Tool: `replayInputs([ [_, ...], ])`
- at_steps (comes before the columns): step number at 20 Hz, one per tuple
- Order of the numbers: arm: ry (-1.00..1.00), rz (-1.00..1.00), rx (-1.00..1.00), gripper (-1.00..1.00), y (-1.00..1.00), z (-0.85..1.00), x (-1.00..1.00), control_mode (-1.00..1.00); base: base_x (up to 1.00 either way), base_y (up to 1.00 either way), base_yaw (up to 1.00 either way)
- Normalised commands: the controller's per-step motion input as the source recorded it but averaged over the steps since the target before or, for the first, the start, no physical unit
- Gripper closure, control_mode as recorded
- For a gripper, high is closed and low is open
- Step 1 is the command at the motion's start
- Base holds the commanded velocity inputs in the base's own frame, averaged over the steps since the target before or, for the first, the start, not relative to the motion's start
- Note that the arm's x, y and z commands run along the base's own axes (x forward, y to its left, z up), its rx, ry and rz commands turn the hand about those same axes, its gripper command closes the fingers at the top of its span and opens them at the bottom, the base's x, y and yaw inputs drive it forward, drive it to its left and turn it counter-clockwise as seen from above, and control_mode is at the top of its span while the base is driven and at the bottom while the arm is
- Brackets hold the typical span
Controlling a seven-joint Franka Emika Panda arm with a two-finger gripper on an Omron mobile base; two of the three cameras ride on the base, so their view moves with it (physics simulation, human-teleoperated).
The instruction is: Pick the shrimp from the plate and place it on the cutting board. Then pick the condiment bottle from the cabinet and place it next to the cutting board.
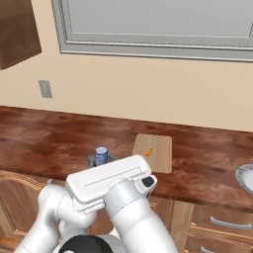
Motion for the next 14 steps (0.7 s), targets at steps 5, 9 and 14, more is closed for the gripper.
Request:
replayInputs([
  [5, -0.18, -0.02, 0.00, 1.00, 0.00, -0.43, 0.34, -1.00, 0.00, 0.00, 0.00],
  [9, -0.15, -0.04, -0.01, 1.00, 0.00, -0.39, 0.43, -1.00, 0.00, 0.00, 0.00],
  [14, -0.11, -0.05, -0.02, 1.00, 0.00, -0.35, 0.50, -1.00, 0.00, 0.00, 0.00],
])
